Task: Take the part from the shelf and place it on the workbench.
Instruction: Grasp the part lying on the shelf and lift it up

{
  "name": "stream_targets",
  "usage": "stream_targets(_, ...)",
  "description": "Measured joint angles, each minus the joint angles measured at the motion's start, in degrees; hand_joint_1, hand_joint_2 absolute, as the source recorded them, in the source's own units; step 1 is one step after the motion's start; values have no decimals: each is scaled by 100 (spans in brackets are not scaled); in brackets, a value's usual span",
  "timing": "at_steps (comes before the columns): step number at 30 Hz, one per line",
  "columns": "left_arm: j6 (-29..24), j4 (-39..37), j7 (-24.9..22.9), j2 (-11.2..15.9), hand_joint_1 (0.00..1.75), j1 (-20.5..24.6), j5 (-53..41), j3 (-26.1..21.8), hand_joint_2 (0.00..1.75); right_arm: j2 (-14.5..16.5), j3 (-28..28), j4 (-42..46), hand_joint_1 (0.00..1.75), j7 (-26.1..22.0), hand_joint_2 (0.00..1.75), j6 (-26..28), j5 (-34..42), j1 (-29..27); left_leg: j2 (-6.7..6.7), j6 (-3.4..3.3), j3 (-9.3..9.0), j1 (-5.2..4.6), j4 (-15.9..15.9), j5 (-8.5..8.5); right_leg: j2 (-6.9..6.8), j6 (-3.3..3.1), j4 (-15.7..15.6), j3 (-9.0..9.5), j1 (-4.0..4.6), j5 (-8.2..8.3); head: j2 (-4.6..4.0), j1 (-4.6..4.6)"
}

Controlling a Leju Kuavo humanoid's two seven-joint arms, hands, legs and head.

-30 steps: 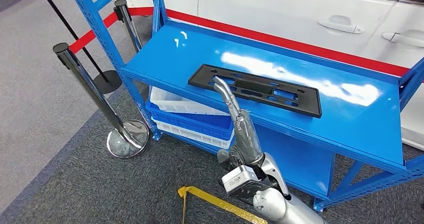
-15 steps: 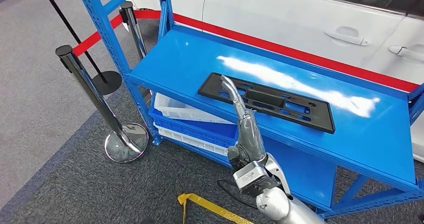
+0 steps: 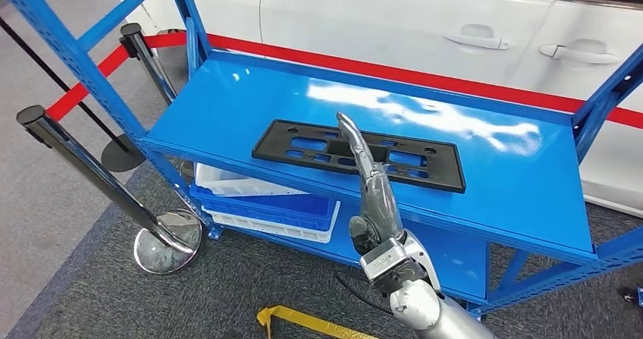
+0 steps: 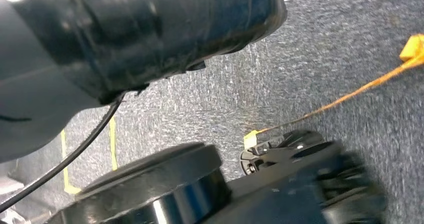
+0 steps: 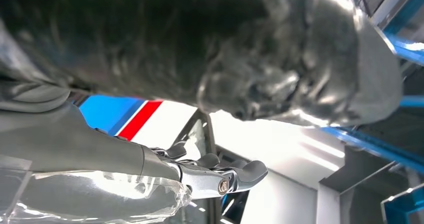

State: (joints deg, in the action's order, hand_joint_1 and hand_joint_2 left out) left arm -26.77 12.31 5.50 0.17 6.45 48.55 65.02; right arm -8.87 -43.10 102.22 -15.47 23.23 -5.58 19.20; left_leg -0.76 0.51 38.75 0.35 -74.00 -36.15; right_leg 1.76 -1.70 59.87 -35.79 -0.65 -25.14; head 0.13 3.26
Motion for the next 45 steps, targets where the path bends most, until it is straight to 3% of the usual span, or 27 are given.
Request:
stream_targets(1, 3, 0, -1, -1, 0, -8, 1, 1, 0, 0, 0, 0, 0, -16, 0, -26, 51, -2, 13, -10, 39, 2, 41, 136, 79, 1, 1, 13, 1, -5, 0, 1)
stream_targets(2, 5, 0, -2, -2, 0, -13, 1, 1, 0, 1, 0, 0, 0, -32, 0, -50, 91, -2, 48, -30, -26, 3, 297, 369, 158, 6, 1, 31, 1, -10, 0, 1)
stream_targets(4, 9, -1, -4, 2, 0, -14, 0, 1, 0, 2, 0, 0, 0, -56, 0, -70, 138, 3, 281, -93, -294, 11, 1049, 816, 301, 31, 0, 58, 3, -21, 0, -5)
stream_targets(6, 10, -2, -7, 9, 0, -6, 0, 1, 0, 3, 0, 0, 0, -64, 0, -72, 158, 7, 497, -137, -467, 12, 1472, 942, 422, 84, -6, 41, -19, -12, 0, -8)
stream_targets(7, 11, -2, -9, 11, 0, -1, 1, 1, 0, 4, 1, 0, 0, -66, 0, -72, 161, 7, 519, -149, -495, 6, 1509, 920, 481, 123, -20, 25, -36, 2, 0, -8)
stream_targets(9, 13, -2, -10, 9, 0, 9, 1, 1, 0, 4, 4, 0, 0, -68, 0, -72, 167, 0, 402, -189, -535, 12, 1585, 943, 545, 204, -44, 13, -50, 20, 0, -3)
stream_targets(11, 13, -2, -10, 4, 0, 13, -1, 1, 0, 4, 13, -1, 0, -70, 0, -75, 186, 4, 261, -254, -591, 33, 1675, 980, 285, 257, 176, -89, -19, -132, 0, -35)
stream_targets(13, 15, -2, -10, 2, 0, 8, -3, 1, 0, 4, 19, -1, 0, -72, 0, -93, 225, 8, 137, -297, -616, 23, 1703, 982, -44, 289, 833, -394, -7, -483, 0, -69)
stream_targets(15, 17, -2, -10, 1, 0, -8, -10, 1, 0, 3, 20, -10, 0, -68, 0, -178, 297, -1, 34, -308, -616, 13, 1693, 968, -120, 315, 1405, -658, -15, -686, 0, -74)
stream_targets(16, 19, -2, -9, 1, 0, -10, -15, 1, 0, 2, 20, -18, 0, -66, 44, -256, 354, -3, -10, -305, -617, 13, 1687, 962, -129, 321, 1423, -655, -20, -637, 0, -73)
stream_targets(17, 24, -2, -7, 0, 0, -7, -28, 1, 0, 1, 20, -27, 0, -64, 87, -352, 420, -1, -40, -299, -619, 12, 1677, 953, -138, 320, 1205, -527, -25, -489, 0, -74)
stream_targets(19, 45, -2, -1, -3, 0, 8, -62, 1, 0, 1, 20, -43, 0, -61, 175, -558, 542, 23, -73, -271, -620, 3, 1638, 926, -177, 288, 435, -94, -17, -178, 0, -74)
stream_targets(21, 81, -2, -1, -5, 0, 19, -109, 1, 0, -1, 20, -62, 0, -62, 175, -787, 625, 77, -79, -228, -601, -19, 1597, 905, -205, 234, -32, 161, 2, -81, 0, -69)
stream_targets(25, 163, -2, 31, -6, 0, 34, -293, 36, 0, 3, 9, -182, 0, -132, 175, -1378, 753, 338, -65, -106, -561, -15, 1536, 855, -183, 110, -108, 176, -8, -60, 0, -63)
stream_targets(27, 187, -2, 95, -6, 0, 47, -403, 89, 0, 49, -16, -327, 0, -174, 175, -1652, 789, 607, -10, -41, -360, 3, 1113, 601, -179, 53, -136, 176, -35, -32, 0, -51)
stream_targets(29, 201, -2, 165, -9, 0, 52, -471, 135, 0, 145, -60, -560, 0, -201, 175, -1858, 812, 893, 18, 4, 13, 18, 354, 276, -170, 33, -134, 166, -35, -26, 0, -45)
stream_targets(30, 208, -2, 192, -13, 0, 51, -494, 157, 0, 211, -97, -722, 0, -220, 175, -1957, 825, 1041, 19, 17, 166, 24, 73, 212, -163, 32, -131, 164, -33, -25, 0, -46)
stream_targets(31, 216, -2, 216, -17, 0, 53, -515, 176, 0, 287, -141, -910, 0, -245, 175, -2051, 832, 1194, 19, 23, 228, 27, -6, 264, -153, 32, -125, 164, -33, -26, 0, -45)
stream_targets(32, 227, -2, 232, -20, 0, 58, -526, 195, 0, 367, -188, -1104, 0, -277, 175, -2127, 833, 1353, 19, 22, 181, 30, 149, 421, -142, 35, -117, 164, -34, -27, 0, -46)
stream_targets(35, 265, -2, 257, -19, 0, 98, -535, 248, 0, 625, -314, -1677, 0, -392, 175, -2213, 799, 1783, 42, -19, -289, 23, 1256, 967, -113, 70, -90, 158, -27, -40, 0, -46)
stream_targets(37, 282, -2, 268, -19, 0, 121, -538, 276, 0, 769, -382, -1994, 0, -448, 175, -2212, 777, 1967, 67, -64, -415, 2, 1565, 1040, -107, 121, -94, 142, -9, -33, 0, -49)
stream_targets(40, 290, -2, 275, -20, 0, 129, -538, 287, 0, 904, -457, -2337, 0, -482, 175, -2210, 770, 2113, 64, -154, -425, 17, 1619, 1086, -110, 205, -92, 124, 2, -51, 0, -52)
stream_targets(42, 290, -2, 277, -20, 0, 139, -538, 289, 0, 956, -483, -2506, 0, -491, 175, -2208, 767, 2180, 55, -227, -445, 43, 1670, 1115, -122, 242, 270, -43, 5, -281, 0, -71)
stream_targets(44, 297, -2, 285, -21, 0, 145, -537, 293, 0, 992, -520, -2682, 0, -476, 175, -2208, 726, 2223, 50, -266, -445, 31, 1673, 1114, -131, 255, 1037, -402, 2, -635, 0, -85)
stream_targets(45, 305, -2, 294, -21, 0, 144, -534, 296, 0, 1009, -545, -2773, 0, -453, 175, -2216, 693, 2236, 48, -272, -445, 25, 1670, 1111, -131, 259, 1367, -564, 2, -737, 0, -85)
